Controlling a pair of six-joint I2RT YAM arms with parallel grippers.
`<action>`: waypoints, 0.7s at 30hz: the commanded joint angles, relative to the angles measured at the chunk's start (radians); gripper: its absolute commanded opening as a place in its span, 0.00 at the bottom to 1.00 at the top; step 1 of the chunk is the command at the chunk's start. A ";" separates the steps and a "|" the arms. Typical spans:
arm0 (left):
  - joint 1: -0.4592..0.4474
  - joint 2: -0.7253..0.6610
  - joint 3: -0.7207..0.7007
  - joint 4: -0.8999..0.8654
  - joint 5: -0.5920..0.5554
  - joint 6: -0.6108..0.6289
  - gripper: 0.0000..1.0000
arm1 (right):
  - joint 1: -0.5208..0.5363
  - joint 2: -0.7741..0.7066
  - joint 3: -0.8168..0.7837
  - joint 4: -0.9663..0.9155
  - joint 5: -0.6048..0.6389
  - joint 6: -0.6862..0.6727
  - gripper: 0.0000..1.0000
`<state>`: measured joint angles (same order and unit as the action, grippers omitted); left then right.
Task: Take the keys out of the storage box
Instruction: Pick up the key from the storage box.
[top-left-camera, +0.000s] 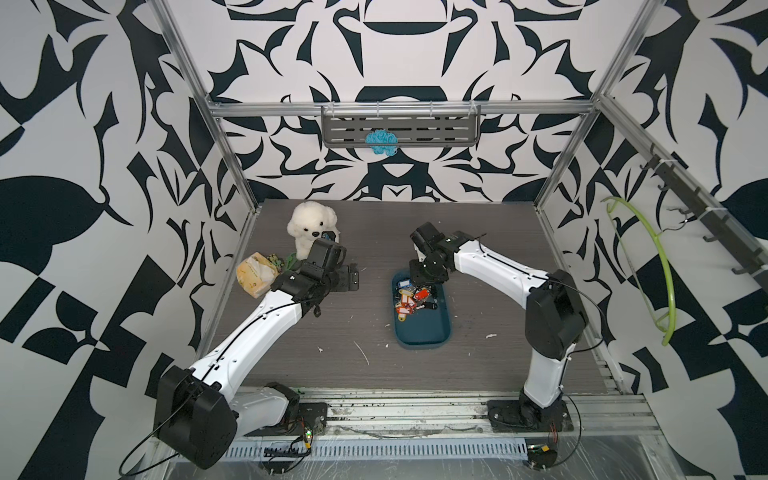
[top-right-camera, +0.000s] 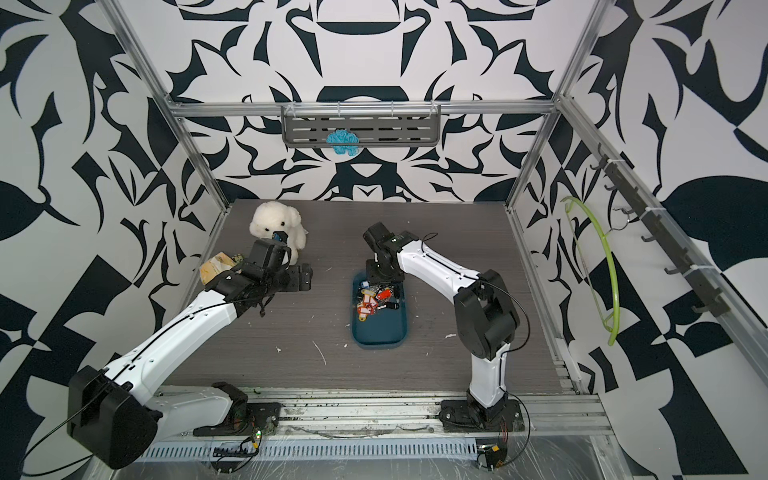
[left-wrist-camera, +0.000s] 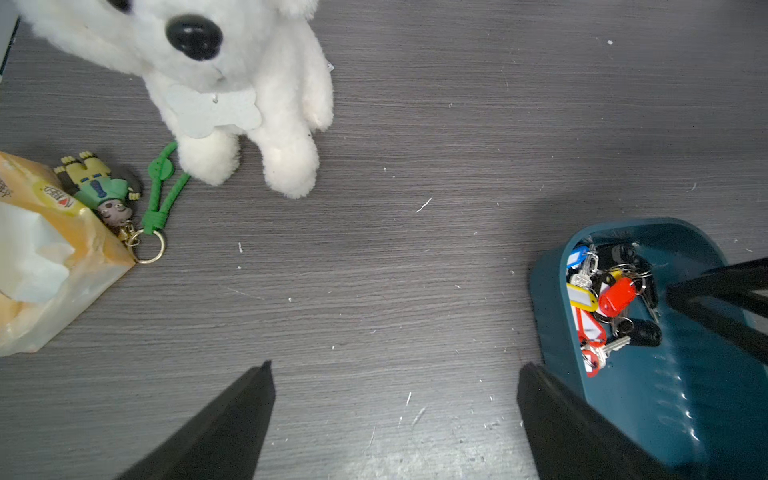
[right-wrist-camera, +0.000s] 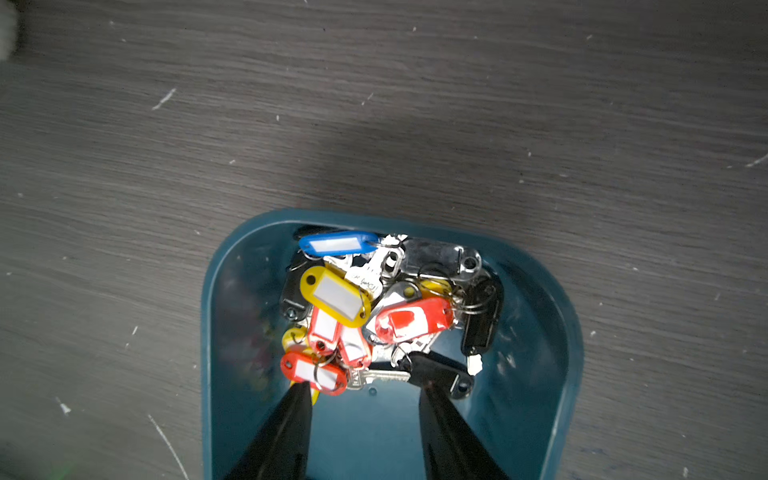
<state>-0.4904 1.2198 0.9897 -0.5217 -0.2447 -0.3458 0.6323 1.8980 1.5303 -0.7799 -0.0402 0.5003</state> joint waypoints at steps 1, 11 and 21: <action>-0.012 0.007 0.030 -0.036 0.005 -0.005 0.99 | -0.006 0.035 0.069 -0.059 0.014 -0.055 0.48; -0.039 0.010 0.031 -0.037 0.002 0.001 0.99 | -0.081 0.095 0.124 -0.104 -0.006 -0.114 0.48; -0.045 0.020 0.035 -0.041 0.005 0.001 0.99 | -0.088 0.146 0.147 -0.146 -0.022 -0.157 0.54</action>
<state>-0.5308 1.2331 0.9939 -0.5438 -0.2443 -0.3447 0.5392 2.0346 1.6390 -0.8898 -0.0498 0.3714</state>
